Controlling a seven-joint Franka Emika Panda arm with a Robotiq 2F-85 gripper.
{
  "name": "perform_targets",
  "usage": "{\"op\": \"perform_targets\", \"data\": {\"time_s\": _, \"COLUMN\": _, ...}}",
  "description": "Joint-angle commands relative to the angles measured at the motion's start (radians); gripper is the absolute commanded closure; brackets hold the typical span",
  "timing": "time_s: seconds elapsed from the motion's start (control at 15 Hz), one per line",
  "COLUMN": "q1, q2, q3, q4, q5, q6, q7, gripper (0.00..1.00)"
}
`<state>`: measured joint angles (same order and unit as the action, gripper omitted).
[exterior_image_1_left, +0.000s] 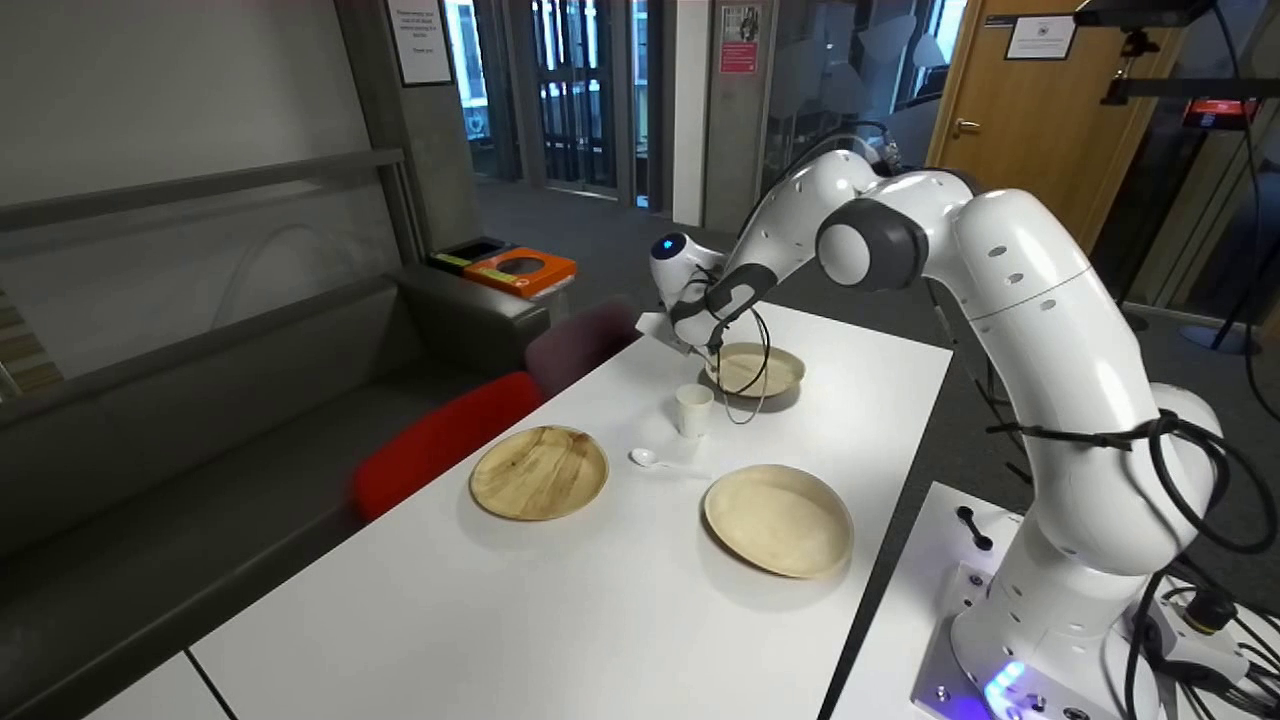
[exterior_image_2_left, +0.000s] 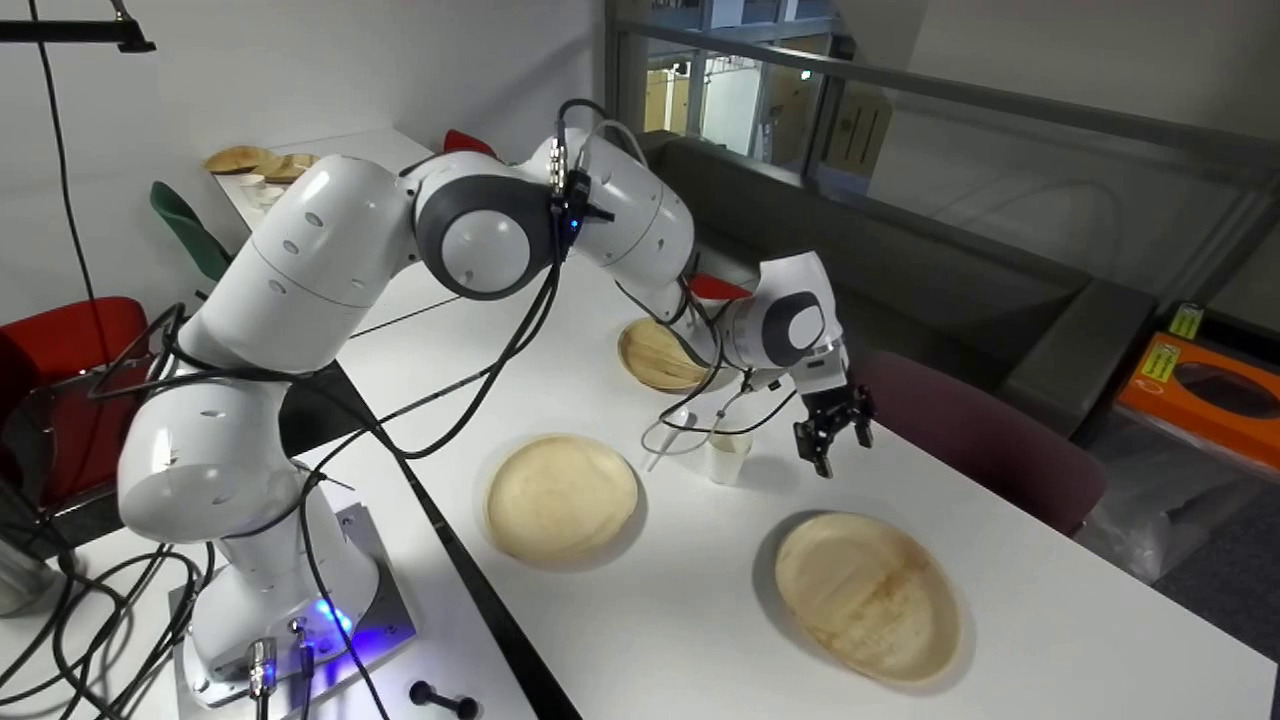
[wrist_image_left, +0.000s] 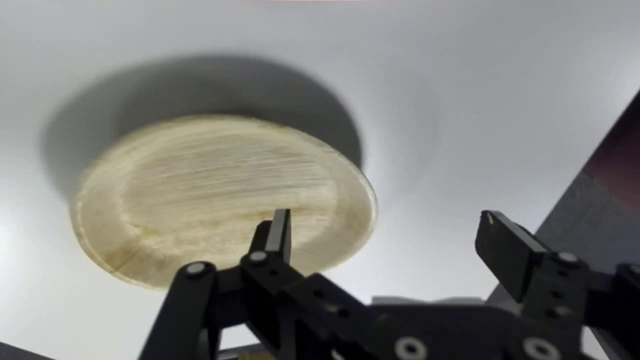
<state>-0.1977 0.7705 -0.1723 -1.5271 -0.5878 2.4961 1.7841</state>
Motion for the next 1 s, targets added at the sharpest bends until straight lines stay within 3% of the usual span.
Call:
{"op": "perform_targets", "data": {"time_s": 0.0, "q1": -0.100, "q2": -0.147, "q3": 0.123, "q4": -0.245, "q5": 0.081, "q6": 0.035, "q7": -0.137, "gripper": 0.00}}
{"op": "perform_targets", "data": {"time_s": 0.2, "q1": -0.194, "q2": -0.216, "q3": 0.205, "q4": -0.392, "q5": 0.186, "q6": 0.007, "q7": -0.268, "gripper": 0.00}}
{"op": "perform_targets", "data": {"time_s": 0.27, "q1": -0.163, "q2": -0.242, "q3": 0.145, "q4": -0.434, "q5": 0.324, "q6": 0.010, "q7": -0.373, "gripper": 0.00}}
{"op": "perform_targets", "data": {"time_s": 0.33, "q1": -0.278, "q2": -0.270, "q3": 0.239, "q4": -0.448, "q5": 0.331, "q6": -0.044, "q7": -0.396, "gripper": 0.00}}
{"op": "perform_targets", "data": {"time_s": 0.4, "q1": -0.248, "q2": -0.287, "q3": 0.178, "q4": -0.458, "q5": 0.469, "q6": -0.071, "q7": -0.499, "gripper": 0.00}}
{"op": "perform_targets", "data": {"time_s": 0.47, "q1": -0.271, "q2": -0.316, "q3": 0.176, "q4": -0.472, "q5": 0.547, "q6": -0.112, "q7": -0.542, "gripper": 0.00}}
{"op": "perform_targets", "data": {"time_s": 0.6, "q1": -0.246, "q2": -0.367, "q3": 0.089, "q4": -0.480, "q5": 0.697, "q6": -0.196, "q7": -0.642, "gripper": 0.00}}
{"op": "perform_targets", "data": {"time_s": 0.8, "q1": -0.212, "q2": -0.384, "q3": -0.020, "q4": -0.441, "q5": 0.777, "q6": -0.303, "q7": -0.674, "gripper": 0.00}}
{"op": "perform_targets", "data": {"time_s": 0.93, "q1": -0.180, "q2": -0.358, "q3": -0.070, "q4": -0.411, "q5": 0.779, "q6": -0.316, "q7": -0.614, "gripper": 0.00}}
